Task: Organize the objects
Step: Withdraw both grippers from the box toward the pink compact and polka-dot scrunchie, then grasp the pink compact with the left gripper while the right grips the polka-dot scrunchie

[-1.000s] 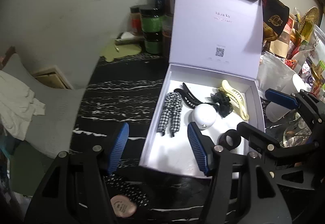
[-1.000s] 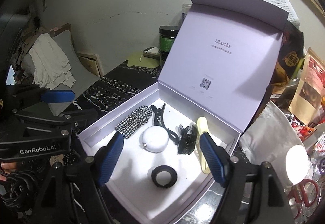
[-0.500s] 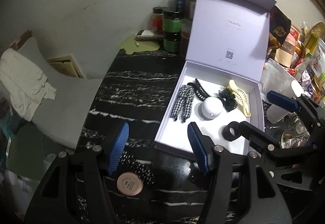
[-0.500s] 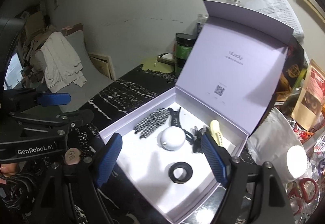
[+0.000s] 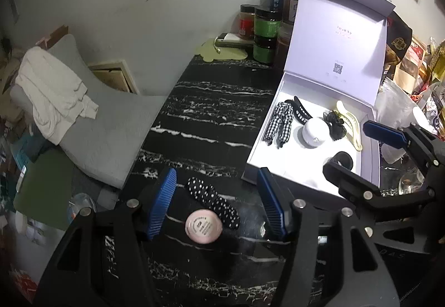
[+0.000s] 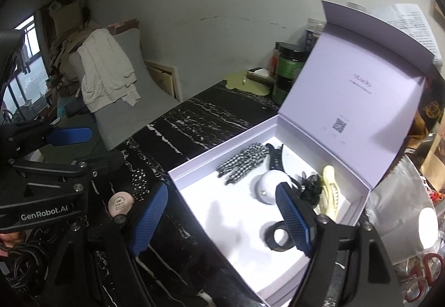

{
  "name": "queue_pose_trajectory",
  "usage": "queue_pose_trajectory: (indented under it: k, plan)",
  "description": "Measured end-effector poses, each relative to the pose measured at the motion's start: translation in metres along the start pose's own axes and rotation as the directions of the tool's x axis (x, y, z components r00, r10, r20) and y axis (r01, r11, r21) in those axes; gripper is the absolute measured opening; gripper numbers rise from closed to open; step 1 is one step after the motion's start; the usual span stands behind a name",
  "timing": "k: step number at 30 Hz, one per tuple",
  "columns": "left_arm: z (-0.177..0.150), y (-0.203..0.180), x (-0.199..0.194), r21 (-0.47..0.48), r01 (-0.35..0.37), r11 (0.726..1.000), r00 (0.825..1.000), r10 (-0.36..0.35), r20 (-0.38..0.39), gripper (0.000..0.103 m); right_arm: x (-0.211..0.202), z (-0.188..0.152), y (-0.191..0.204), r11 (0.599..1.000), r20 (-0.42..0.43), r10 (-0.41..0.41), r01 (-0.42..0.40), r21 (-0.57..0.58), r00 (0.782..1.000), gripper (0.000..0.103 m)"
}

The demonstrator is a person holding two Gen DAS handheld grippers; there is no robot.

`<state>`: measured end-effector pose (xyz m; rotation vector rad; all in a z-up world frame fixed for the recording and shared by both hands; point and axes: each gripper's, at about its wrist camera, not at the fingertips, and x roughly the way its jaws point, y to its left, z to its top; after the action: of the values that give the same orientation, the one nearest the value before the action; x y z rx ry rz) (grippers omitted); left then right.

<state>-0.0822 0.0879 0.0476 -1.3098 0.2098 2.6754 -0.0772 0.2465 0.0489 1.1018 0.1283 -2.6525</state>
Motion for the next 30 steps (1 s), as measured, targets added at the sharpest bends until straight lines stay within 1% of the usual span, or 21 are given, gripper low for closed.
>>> queue_pose_trajectory:
  k: [11,19,25,30]
  plan:
    - [-0.024,0.026,0.003,-0.058,-0.024,0.998,0.999,0.022,-0.029,0.059,0.009,-0.005,0.028,0.996,-0.021,0.069,-0.070,-0.061,0.997,0.081]
    - [-0.047,0.049,0.008,-0.099,-0.047,0.994,0.997,0.041,-0.057,0.059,0.022,-0.013,0.056,0.983,-0.058,0.137,-0.143,-0.111,0.989,0.081]
    - [-0.063,0.062,0.016,-0.114,-0.049,0.992,0.996,0.040,-0.079,0.059,0.038,-0.023,0.076,0.973,-0.104,0.168,-0.181,-0.142,0.980,0.081]
    - [-0.078,0.069,0.028,-0.123,-0.027,0.992,0.994,0.014,-0.109,0.059,0.051,-0.034,0.087,0.968,-0.133,0.172,-0.192,-0.164,0.976,0.081]
